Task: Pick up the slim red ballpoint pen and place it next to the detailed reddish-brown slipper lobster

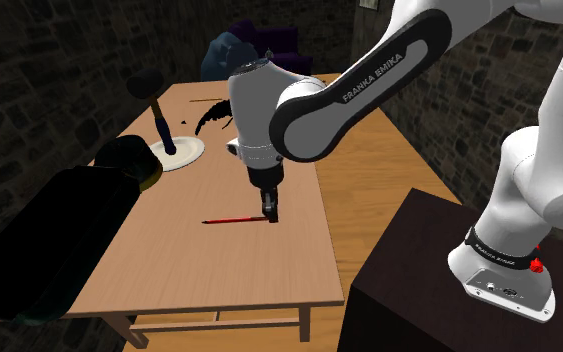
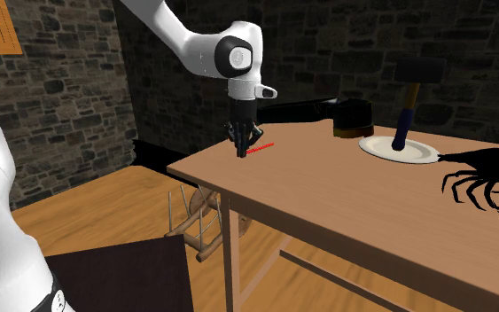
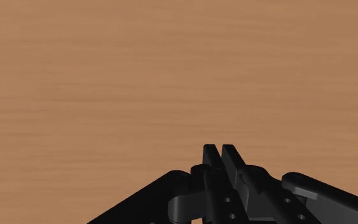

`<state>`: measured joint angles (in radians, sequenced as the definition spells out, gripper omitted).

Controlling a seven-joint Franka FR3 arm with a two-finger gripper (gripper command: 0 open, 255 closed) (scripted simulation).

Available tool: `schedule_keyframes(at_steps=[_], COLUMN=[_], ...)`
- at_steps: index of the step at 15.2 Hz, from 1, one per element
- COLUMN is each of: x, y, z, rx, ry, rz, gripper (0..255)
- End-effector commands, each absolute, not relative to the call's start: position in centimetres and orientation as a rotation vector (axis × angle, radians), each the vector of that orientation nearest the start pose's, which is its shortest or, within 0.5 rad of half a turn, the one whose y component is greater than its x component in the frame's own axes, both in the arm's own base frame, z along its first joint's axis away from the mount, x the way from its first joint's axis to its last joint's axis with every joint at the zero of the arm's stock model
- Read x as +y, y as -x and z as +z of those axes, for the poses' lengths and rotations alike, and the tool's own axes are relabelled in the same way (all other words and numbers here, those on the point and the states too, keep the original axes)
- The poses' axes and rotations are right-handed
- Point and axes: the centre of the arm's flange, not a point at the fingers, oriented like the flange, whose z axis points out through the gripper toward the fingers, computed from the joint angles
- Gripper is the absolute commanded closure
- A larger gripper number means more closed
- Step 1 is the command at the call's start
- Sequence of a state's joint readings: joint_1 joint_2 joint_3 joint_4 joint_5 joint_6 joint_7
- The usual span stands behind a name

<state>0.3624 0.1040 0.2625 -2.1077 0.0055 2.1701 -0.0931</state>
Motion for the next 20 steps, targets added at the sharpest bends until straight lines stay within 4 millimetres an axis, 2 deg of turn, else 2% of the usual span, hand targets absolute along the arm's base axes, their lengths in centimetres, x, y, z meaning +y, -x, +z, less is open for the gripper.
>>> schedule_keyframes(at_steps=[1, 20], x=[32.4, 32.4], y=[-45.1, -45.1], z=[37.7, 47.7], rx=[-1.091, -1.091], ry=[2.924, 2.924], rz=[0.071, 0.071], gripper=[255, 255])
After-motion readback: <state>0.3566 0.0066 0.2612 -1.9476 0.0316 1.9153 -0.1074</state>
